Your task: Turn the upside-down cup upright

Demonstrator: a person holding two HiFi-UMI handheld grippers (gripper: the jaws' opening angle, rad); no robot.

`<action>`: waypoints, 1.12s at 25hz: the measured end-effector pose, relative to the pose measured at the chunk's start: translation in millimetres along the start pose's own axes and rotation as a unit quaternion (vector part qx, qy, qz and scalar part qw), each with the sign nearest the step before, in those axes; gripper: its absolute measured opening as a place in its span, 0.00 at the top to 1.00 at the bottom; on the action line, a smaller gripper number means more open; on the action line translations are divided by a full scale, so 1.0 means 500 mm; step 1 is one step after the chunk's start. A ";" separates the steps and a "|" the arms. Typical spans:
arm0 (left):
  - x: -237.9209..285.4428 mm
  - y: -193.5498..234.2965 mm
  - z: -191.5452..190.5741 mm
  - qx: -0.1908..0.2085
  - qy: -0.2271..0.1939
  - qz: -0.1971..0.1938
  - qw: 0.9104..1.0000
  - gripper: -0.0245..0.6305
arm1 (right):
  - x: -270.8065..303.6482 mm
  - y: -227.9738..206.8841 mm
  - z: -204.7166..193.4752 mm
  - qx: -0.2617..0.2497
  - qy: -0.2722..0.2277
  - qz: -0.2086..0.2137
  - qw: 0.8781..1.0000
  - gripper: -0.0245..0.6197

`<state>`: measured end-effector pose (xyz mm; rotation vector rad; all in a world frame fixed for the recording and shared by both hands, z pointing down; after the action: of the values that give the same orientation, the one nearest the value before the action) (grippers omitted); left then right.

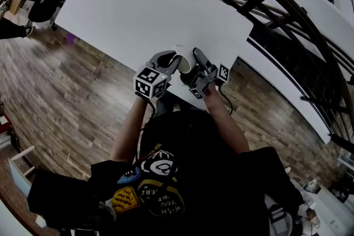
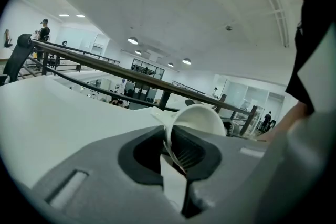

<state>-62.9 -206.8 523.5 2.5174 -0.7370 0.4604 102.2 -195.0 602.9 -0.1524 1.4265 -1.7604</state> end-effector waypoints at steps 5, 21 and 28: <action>-0.020 0.013 -0.016 -0.090 0.001 -0.013 0.996 0.87 | -0.022 0.033 0.025 -0.089 -0.017 -0.047 0.995 0.35; 0.071 0.027 -0.079 -0.112 0.070 0.062 0.989 0.92 | -0.014 0.071 0.103 -0.504 0.090 -0.331 0.793 0.35; 0.078 0.026 -0.122 -0.128 0.107 0.134 0.977 0.96 | -0.022 -0.010 0.163 -0.649 0.143 -0.428 0.613 0.35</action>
<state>-50.3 -200.6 595.5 2.0995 -0.9854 0.6701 152.7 -248.7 639.2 -1.5982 2.9507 -0.8809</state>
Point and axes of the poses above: the fingertips, and each gripper's own axes: x forward along the fingers, y to its left, z out of its top, the point moved 10 cm from there along -x, backward along the fingers, and after that the axes turned 5 degrees about y, right-handed, at the moved point
